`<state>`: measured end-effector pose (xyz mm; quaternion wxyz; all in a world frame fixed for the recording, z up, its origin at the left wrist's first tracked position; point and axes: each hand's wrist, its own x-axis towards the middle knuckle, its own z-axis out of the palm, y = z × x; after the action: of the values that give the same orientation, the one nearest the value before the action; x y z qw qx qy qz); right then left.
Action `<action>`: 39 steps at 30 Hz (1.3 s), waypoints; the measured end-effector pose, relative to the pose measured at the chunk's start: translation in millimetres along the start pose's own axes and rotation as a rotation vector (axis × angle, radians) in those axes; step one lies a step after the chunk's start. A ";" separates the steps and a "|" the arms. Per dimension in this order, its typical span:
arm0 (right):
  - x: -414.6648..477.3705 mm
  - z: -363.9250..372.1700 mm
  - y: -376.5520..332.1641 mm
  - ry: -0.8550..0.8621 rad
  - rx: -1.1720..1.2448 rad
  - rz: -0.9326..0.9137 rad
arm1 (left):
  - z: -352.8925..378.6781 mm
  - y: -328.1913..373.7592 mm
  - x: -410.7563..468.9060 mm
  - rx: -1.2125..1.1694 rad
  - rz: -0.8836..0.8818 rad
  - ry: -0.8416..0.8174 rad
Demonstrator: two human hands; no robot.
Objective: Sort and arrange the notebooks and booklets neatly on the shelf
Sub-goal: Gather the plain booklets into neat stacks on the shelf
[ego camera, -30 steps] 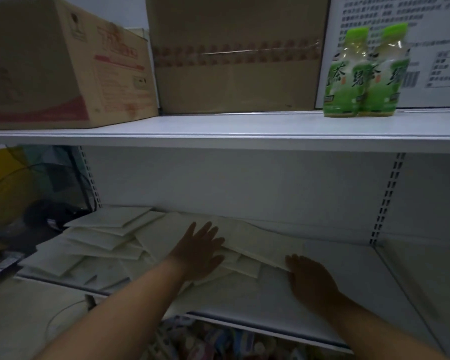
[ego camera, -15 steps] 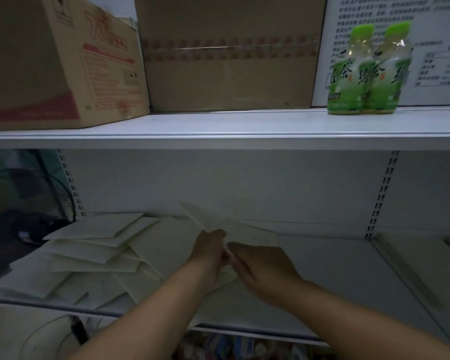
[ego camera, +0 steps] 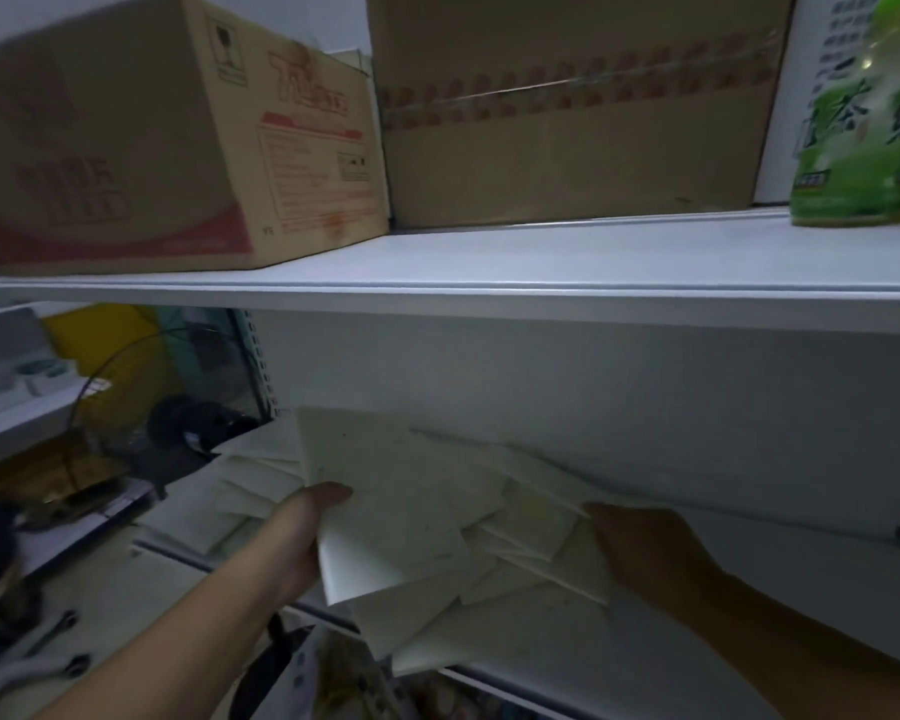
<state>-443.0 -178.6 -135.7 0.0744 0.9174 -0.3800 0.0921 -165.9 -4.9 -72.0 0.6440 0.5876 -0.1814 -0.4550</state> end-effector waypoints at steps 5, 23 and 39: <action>28.4 -65.6 -50.0 0.230 -0.113 -0.176 | 11.9 -3.2 -1.7 -0.043 0.032 0.024; 70.0 -90.5 -242.0 0.115 0.637 -0.696 | -79.4 13.6 -9.9 -0.158 0.104 0.346; 242.1 22.4 -275.0 0.090 0.132 -0.220 | -278.1 94.0 98.4 0.052 0.231 0.252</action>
<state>-76.9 -156.2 -121.2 0.0407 0.9514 -0.2665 0.1492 134.0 71.1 -82.7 0.6943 0.6316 -0.1771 -0.2960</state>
